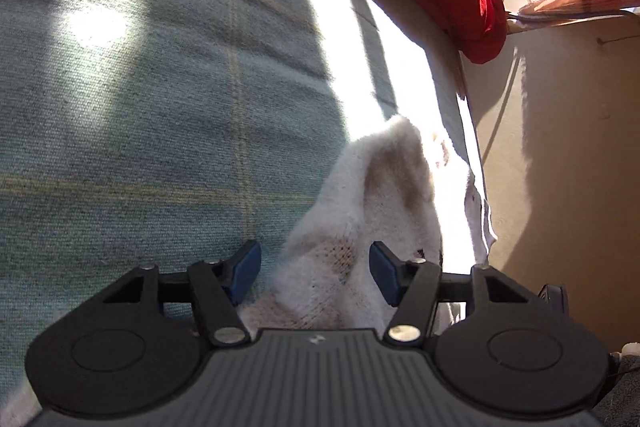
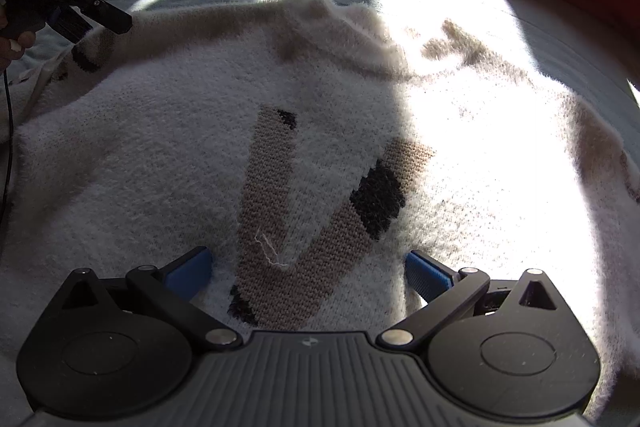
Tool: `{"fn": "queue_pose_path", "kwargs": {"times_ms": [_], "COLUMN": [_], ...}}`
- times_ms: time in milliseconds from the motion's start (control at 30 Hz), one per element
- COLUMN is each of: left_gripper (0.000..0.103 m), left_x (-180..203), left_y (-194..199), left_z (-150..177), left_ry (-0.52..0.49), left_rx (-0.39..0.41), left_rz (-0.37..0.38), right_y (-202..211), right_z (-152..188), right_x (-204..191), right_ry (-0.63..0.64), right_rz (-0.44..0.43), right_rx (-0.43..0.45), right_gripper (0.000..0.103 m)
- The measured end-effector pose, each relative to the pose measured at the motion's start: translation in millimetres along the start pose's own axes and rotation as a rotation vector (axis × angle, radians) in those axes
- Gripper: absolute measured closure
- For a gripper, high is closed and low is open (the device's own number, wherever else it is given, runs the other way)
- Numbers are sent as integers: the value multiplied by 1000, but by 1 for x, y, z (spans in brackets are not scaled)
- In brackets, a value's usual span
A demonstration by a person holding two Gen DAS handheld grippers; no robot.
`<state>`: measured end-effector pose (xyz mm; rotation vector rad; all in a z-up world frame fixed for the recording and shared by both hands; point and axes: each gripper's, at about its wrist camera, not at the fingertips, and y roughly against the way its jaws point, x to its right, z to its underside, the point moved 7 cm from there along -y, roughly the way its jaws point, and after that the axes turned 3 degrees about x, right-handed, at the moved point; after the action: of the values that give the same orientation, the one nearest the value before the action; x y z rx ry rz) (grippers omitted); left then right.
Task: Fold clothes
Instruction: 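Move the left tool to the lettered sleeve cuff at the sweater edge, then grasp the sleeve cuff with the left tool and lift it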
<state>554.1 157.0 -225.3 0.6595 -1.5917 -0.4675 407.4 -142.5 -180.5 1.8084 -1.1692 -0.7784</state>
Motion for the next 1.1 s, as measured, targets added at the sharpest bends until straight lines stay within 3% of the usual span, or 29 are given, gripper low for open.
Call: {"fn": "queue_pose_path", "kwargs": {"times_ms": [33, 100, 133, 200, 333, 433, 500, 533, 600, 700, 767, 900, 1100], "left_gripper": [75, 86, 87, 88, 89, 87, 85, 88, 89, 88, 85, 56, 55], "left_x": [1, 4, 6, 21, 34, 26, 28, 29, 40, 61, 73, 82, 69], "left_y": [0, 1, 2, 4, 2, -5, 7, 13, 26, 40, 49, 64, 59], "left_z": [0, 1, 2, -1, -11, -18, -22, -24, -25, -17, -2, 40, 90], "left_ry": [-6, -19, -26, -130, -258, -253, -286, -303, -325, -378, -420, -450, -431], "left_rx": [6, 18, 24, 35, 78, 69, 120, 145, 181, 219, 237, 267, 225], "left_rz": [-38, -113, -151, -263, -402, -434, -483, -507, -497, -487, -540, -659, -855], "right_y": [0, 0, 0, -1, -1, 0, 0, 0, 0, 0, 1, 1, 2], "right_z": [0, 0, 0, 0, -1, 0, 0, 0, 0, 1, 1, 1, 2], "right_x": [0, 0, 0, 0, 0, 0, -1, -1, -1, -1, -1, -1, -1], "right_ry": [0, 1, 1, 2, 4, 5, 6, 7, 8, 9, 10, 10, 11], "right_rz": [0, 0, 0, 0, 0, -1, -1, -1, -1, -1, 0, 1, 3], "right_rx": [-1, -2, -2, -4, -9, -7, -5, -5, -3, -1, 1, 6, 13], "right_gripper": [0, 0, 0, 0, 0, 0, 0, 0, 0, 0, 0, 0, 0]}}
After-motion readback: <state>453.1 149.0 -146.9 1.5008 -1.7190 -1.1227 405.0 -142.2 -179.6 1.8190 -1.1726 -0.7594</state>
